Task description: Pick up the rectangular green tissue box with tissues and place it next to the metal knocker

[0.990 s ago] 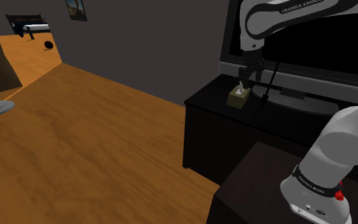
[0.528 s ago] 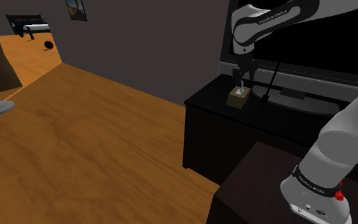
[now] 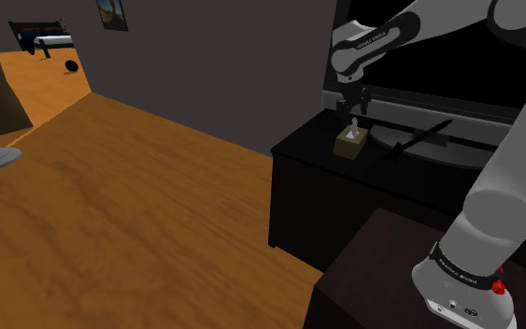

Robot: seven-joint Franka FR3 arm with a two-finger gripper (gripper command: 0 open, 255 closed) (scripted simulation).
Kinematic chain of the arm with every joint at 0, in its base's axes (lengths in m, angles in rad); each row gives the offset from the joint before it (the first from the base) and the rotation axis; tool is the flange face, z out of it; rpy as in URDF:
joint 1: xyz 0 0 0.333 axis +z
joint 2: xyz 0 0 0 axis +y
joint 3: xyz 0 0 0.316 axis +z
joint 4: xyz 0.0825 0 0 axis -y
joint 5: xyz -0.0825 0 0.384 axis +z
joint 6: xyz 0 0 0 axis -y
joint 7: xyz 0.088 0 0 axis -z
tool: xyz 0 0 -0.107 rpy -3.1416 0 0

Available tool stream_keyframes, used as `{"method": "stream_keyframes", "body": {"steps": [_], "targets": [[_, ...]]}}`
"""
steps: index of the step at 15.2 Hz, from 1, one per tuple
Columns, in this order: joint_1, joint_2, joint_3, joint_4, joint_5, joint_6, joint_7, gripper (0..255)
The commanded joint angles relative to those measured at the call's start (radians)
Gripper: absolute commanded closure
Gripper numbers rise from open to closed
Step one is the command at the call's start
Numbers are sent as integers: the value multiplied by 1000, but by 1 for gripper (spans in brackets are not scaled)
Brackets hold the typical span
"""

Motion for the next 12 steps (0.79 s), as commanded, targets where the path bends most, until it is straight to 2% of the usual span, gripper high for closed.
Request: {"method": "stream_keyframes", "body": {"steps": [1,9,12], "targets": [[-14,74,-13,75,-3,5,-12,0],[-78,356,-51,391,8,-5,-60,0],[-85,361,-53,360,5,32,-57,0]]}}
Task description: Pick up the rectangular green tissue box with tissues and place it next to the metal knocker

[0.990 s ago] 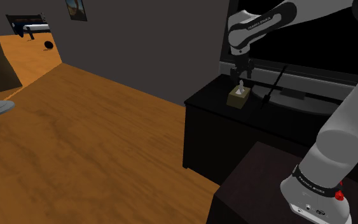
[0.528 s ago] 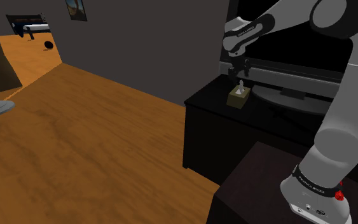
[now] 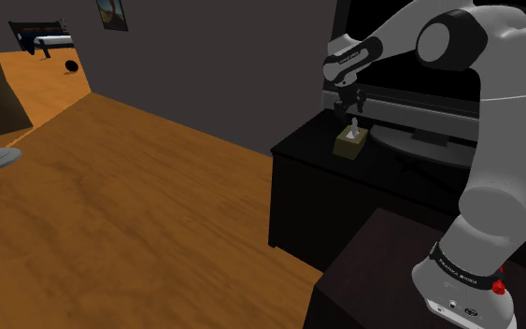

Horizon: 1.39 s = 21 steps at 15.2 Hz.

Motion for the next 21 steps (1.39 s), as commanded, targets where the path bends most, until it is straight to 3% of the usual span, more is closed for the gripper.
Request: {"method": "stream_keyframes", "body": {"steps": [1,5,12,13,21], "targets": [[-5,7,-2,-14,-1,23,1,0],[-14,17,-5,-45,-4,66,4,0],[-14,17,-5,-45,-4,66,4,0],[-14,17,-5,-45,-4,66,4,255],[-14,20,-5,-43,-4,67,4,255]]}}
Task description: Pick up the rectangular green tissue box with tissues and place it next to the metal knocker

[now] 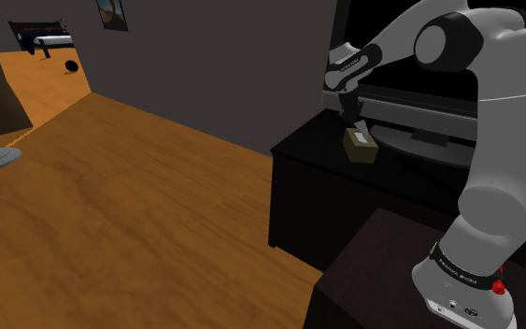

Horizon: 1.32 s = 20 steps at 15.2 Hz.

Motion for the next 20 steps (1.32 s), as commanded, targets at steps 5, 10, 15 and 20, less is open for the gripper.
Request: {"method": "stream_keyframes", "body": {"steps": [5,10,15,20], "targets": [[8,-209,29,-250,-107,163,-243,0],[-7,-269,33,-353,-142,261,-352,0],[-20,-234,24,-368,-149,314,-348,0],[-20,-234,24,-368,-149,314,-348,0]]}}
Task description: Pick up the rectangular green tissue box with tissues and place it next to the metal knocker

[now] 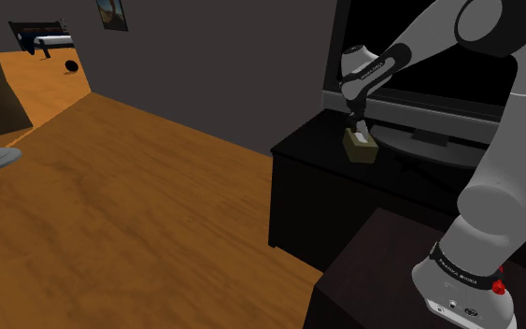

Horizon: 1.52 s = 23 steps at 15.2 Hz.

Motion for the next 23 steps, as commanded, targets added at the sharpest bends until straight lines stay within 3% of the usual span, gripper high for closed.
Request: {"method": "stream_keyframes", "body": {"steps": [1,2,3,12,23], "targets": [[0,0,0,0,0,0,0,0],[0,0,0,0,0,0,0,0],[0,0,0,0,0,0,0,255],[0,0,0,0,0,0,0,255],[6,-68,6,63,24,-124,-53,255]]}}
